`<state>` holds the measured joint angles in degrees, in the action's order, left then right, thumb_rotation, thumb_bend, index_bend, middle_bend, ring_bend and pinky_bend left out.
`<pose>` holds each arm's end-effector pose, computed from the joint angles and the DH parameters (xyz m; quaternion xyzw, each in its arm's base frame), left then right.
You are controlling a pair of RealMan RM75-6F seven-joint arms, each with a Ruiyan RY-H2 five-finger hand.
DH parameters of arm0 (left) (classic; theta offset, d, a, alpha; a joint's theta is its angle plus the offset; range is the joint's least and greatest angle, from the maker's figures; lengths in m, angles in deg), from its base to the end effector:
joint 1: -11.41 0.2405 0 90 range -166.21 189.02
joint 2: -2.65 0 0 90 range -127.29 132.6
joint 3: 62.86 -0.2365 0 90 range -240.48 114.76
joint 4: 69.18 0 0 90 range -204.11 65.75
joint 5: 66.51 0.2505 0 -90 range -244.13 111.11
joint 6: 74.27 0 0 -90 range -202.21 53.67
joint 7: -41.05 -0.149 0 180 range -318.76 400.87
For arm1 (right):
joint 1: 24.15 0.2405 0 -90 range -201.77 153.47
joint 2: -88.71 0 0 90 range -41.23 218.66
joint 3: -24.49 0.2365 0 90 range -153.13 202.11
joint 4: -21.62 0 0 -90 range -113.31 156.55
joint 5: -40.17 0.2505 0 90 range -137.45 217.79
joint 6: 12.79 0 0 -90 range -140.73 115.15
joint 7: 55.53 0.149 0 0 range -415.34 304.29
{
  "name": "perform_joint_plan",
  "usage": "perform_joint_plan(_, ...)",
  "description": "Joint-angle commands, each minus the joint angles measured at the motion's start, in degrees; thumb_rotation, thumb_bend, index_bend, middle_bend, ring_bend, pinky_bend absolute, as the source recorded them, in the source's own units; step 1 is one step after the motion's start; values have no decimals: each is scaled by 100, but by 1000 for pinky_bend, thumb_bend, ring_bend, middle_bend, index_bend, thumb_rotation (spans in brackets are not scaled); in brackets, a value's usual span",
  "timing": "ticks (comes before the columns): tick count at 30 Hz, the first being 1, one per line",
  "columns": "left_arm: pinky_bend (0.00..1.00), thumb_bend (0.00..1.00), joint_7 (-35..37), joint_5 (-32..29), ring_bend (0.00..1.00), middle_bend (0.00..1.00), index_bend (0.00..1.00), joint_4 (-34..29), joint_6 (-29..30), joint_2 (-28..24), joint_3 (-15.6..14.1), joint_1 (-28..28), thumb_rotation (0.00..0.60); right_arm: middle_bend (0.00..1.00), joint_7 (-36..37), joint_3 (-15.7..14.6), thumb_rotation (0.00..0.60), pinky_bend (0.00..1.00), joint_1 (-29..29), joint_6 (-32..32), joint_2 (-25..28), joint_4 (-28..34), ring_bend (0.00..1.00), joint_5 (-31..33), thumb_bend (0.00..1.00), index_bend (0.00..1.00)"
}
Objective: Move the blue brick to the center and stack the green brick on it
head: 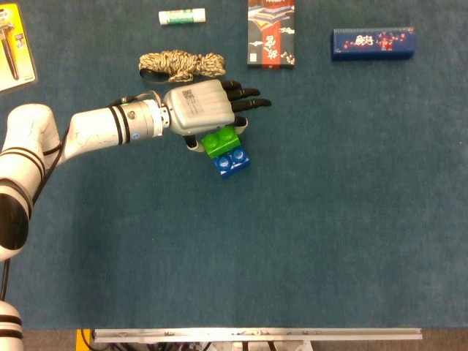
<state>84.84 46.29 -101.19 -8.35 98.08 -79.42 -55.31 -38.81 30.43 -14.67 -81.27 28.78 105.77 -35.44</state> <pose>-0.1215 0.4354 -0.0399 -0.9291 -0.1000 -0.3233 0.1491 -0.3712 -0.2289 0.1455 0.5420 -0.4958 0.3504 0.5811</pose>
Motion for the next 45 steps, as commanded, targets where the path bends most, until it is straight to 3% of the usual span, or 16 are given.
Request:
perform_joint_plan(1, 168, 132, -24, -8, 0, 0, 587, -14, 22, -3, -9, -7, 600, 89, 1, 1, 600, 0, 1, 3, 3, 0, 0, 1, 0, 140)
perform_joint_plan(38, 169, 132, -432, -69, 0, 6, 593, -419, -120, -25, -183, -65, 600, 89, 36, -2, 600, 0, -14, -21, 28, 29, 0, -38, 0, 140)
perform_joint_plan(42, 169, 132, -553, -85, 0, 7, 538, -488, -126, -64, -176, -54, 600, 89, 31, -4, 600, 0, -25, -48, 36, 48, 0, -51, 0, 140)
perform_joint_plan(45, 169, 132, -631, -111, 0, 7, 376, -545, -152, -99, -161, -46, 600, 89, 21, -11, 600, 0, -29, -57, 40, 60, 0, -64, 0, 140)
